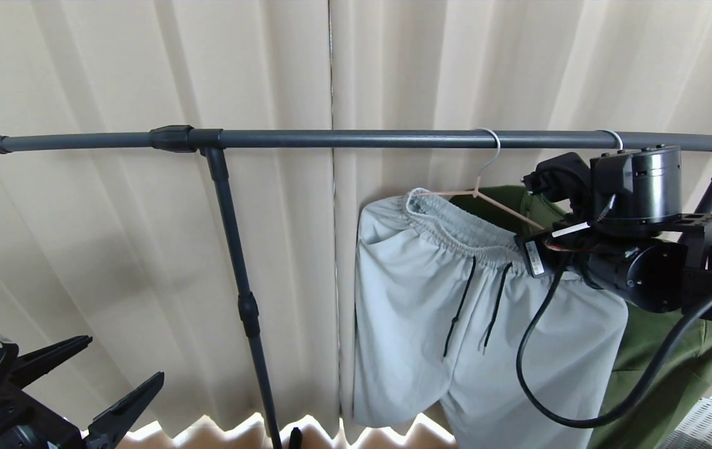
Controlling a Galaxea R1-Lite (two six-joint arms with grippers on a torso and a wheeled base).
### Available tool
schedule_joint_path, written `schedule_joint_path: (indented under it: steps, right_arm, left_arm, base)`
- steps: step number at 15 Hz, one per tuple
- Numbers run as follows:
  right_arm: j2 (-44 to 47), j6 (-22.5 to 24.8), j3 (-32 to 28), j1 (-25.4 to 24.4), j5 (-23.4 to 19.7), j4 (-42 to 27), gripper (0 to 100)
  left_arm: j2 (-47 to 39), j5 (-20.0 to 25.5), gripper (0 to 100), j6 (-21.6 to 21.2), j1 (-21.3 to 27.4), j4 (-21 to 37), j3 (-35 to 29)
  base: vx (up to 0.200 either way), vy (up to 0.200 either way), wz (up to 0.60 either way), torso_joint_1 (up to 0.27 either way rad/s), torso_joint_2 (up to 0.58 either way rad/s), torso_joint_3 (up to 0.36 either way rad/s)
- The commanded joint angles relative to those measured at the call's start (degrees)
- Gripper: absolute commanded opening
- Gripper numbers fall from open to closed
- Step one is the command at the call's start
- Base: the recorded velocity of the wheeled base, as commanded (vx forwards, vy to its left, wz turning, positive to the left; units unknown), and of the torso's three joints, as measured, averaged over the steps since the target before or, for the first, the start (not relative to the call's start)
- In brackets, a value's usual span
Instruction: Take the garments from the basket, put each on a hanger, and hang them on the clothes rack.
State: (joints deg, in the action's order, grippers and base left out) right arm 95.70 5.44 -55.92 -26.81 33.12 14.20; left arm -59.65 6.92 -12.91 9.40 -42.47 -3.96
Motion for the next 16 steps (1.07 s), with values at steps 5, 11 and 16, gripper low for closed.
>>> schedule_joint_path:
  steps: [5, 11, 16]
  right_arm:
    - [-2.09, -3.15, 1.78, -2.46, -7.02, 2.23, 100]
    - [-8.24, -3.94, 11.97, -2.28, -18.0, 17.0, 100]
    - [-24.33, -3.77, 21.64, -1.05, -20.38, 23.15, 100]
  left_arm:
    - [0.41, 0.02, 100, -0.01, 0.01, 0.02, 0.01]
    - [0.41, -0.07, 100, 0.08, -0.08, -0.07, -0.43]
    - [4.63, -0.07, 100, 0.08, -2.72, 0.02, -0.34]
  base:
    - [0.0, 0.0, 0.0, 0.0, 0.0, 0.0]
    - [0.0, 0.0, 0.0, 0.0, 0.0, 0.0]
    - [0.0, 0.0, 0.0, 0.0, 0.0, 0.0]
